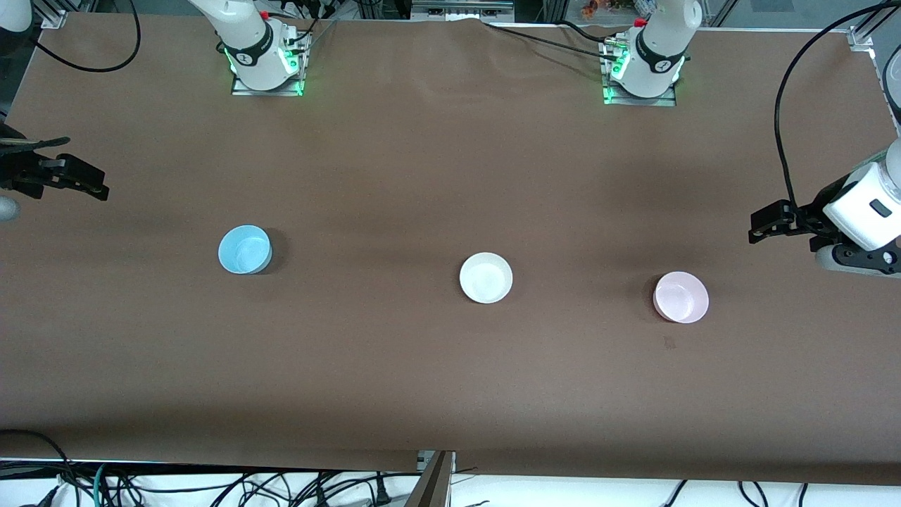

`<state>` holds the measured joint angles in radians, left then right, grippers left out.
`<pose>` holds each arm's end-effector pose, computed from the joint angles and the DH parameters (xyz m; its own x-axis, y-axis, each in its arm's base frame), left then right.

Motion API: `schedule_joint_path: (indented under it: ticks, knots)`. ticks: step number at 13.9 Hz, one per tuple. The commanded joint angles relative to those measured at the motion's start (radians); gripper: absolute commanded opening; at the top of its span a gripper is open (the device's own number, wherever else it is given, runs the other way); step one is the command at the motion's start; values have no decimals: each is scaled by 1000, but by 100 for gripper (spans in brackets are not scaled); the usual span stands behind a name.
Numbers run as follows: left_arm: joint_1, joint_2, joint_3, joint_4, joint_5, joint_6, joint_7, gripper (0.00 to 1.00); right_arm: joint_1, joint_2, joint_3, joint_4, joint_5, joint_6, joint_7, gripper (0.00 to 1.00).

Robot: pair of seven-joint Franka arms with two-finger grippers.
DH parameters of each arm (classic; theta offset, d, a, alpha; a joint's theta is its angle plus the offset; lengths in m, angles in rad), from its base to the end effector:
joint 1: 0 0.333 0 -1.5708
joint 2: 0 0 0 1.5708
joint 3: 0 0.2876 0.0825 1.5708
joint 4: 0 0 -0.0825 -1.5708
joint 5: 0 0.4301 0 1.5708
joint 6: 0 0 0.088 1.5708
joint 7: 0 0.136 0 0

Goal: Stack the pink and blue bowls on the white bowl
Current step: 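Move the left gripper to the pink bowl while the right gripper advances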

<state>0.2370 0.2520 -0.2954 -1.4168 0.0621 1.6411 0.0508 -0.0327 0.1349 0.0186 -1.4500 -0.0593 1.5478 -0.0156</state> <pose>0.6704 -0.0131 0.4988 0.9943 -0.1058 -0.0164 -0.1056 -0.9943 0.0116 0.6344 -0.0178 0.5444 0.9993 0.0000 -0.0379 0.0022 -0.9984 0.0562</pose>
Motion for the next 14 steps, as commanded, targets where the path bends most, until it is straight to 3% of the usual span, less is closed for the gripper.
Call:
schedule_joint_path:
  ticks: [1,7,14]
  knots:
    - [-7,12,-1,33,24,-24,-2,100,-1,9,4,28,-13,-20,-9,100]
    - [11,44,8,39,12,-1,-22,100,-1,9,4,28,-11,-20,-9,100]
    - [122,280,16,19,25,279,-5,100,1,9,4,23,-11,-20,5,100]
